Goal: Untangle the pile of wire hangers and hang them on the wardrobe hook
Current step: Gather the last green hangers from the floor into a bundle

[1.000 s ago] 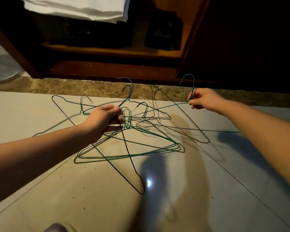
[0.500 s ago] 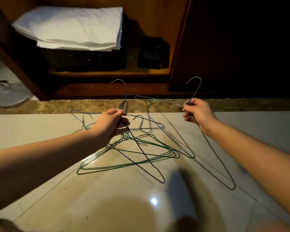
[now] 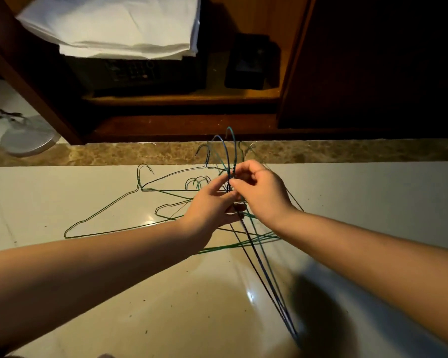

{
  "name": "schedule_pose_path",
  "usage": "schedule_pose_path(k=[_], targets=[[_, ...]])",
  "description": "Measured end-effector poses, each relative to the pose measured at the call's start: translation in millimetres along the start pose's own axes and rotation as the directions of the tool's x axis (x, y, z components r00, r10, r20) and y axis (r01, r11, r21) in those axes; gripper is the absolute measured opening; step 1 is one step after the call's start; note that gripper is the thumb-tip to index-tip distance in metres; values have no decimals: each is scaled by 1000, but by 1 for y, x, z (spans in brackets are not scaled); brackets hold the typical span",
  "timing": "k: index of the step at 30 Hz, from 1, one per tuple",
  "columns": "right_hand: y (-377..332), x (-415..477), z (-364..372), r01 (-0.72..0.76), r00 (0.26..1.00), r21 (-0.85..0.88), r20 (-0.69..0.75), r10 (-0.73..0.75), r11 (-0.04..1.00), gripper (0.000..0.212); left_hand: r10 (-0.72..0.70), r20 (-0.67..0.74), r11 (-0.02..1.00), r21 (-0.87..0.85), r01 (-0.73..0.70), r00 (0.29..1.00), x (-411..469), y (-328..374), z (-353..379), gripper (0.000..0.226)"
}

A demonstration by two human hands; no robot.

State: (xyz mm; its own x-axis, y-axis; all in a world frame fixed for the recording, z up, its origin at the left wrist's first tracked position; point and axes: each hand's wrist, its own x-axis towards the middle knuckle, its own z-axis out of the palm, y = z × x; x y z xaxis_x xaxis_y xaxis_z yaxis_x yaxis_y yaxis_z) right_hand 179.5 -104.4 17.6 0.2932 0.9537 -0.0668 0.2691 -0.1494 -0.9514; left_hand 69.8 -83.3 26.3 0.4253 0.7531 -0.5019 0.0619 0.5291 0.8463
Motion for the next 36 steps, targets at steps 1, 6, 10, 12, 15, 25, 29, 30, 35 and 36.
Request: schedule_pose_path(k=[1, 6, 10, 12, 15, 25, 29, 30, 35, 36], targets=[[3, 0, 1, 10, 1000, 9, 0, -10, 1000, 26, 7, -7, 1000, -18, -7, 1000, 0, -1, -2, 46], [15, 4, 3, 16, 1000, -29, 25, -16, 999, 17, 57, -7, 998, -19, -57, 998, 4, -4, -10, 42], [18, 5, 4, 10, 990, 11, 144, -11, 1000, 27, 34, -31, 999, -6, -34, 999, 5, -8, -16, 33], [23, 11, -1, 57, 986, -91, 161, -42, 994, 22, 36, -60, 999, 18, -35, 998, 7, -7, -22, 27], [50, 41, -14, -20, 996, -306, 75, 45, 952, 22, 52, -115, 997, 62, -45, 992, 12, -3, -33, 19], [156, 92, 5, -156, 881, -790, 160, 445, 593, 44, -8, -177, 996, 90, 24, 984, 32, -15, -52, 30], [168, 79, 14, -139, 895, -834, 125, 429, 533, 43, -8, -165, 995, 100, 25, 986, 36, -19, -57, 29], [171, 76, 13, -139, 899, -848, 108, 424, 512, 40, -7, -163, 995, 101, 24, 987, 36, -19, -58, 29], [182, 67, -2, -138, 900, -889, 71, 430, 437, 32, 12, -158, 995, 95, 3, 987, 36, -21, -61, 38], [181, 68, -6, -148, 908, -883, 56, 415, 445, 32, 13, -151, 996, 89, 1, 988, 35, -20, -62, 40]])
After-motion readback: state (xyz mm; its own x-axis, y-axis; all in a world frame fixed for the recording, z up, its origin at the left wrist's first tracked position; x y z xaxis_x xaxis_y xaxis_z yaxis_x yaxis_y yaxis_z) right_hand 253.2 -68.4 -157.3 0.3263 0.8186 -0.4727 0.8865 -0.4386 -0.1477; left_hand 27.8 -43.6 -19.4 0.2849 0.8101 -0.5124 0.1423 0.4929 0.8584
